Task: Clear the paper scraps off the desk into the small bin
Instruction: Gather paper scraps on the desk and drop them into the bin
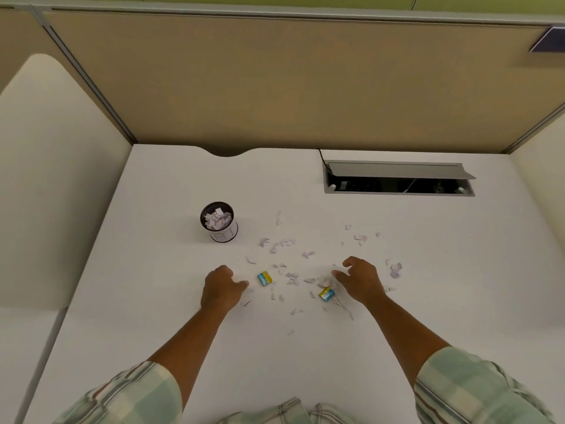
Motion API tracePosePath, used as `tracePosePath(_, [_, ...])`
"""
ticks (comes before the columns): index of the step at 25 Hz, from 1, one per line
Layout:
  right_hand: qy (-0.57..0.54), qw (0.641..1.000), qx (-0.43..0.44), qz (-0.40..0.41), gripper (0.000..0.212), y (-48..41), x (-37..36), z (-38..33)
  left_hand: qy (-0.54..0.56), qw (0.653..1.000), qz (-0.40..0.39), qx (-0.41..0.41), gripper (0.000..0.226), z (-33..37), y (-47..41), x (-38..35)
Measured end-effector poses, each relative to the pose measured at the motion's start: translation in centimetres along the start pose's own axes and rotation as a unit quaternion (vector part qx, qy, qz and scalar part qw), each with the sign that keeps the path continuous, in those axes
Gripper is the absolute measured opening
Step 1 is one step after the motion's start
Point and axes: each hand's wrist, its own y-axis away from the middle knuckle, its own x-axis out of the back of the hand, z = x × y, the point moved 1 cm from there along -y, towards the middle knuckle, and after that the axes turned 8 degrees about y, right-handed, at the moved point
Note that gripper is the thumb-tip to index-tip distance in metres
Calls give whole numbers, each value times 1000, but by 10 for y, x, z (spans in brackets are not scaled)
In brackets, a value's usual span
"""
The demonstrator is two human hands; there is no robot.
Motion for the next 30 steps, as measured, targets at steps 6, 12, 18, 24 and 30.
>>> tracePosePath(6, [116,991,24,-61,70,3,-22,-22,4,999,-23,38,68,-6,25,-33])
tracePosePath(12, [183,976,92,-72,70,2,-46,-61,39,999,4,23,62,7,42,-57])
tracePosePath(18, [208,957,185,-81,64,4,-80,-85,4,1000,0,-31,65,17,48,-80])
tracePosePath(24, [187,953,234,-39,26,5,-91,-88,17,997,24,-67,33,15,48,-89])
tracePosePath(30, [217,944,243,-49,19,4,-93,-91,8,998,11,-69,24,17,44,-89])
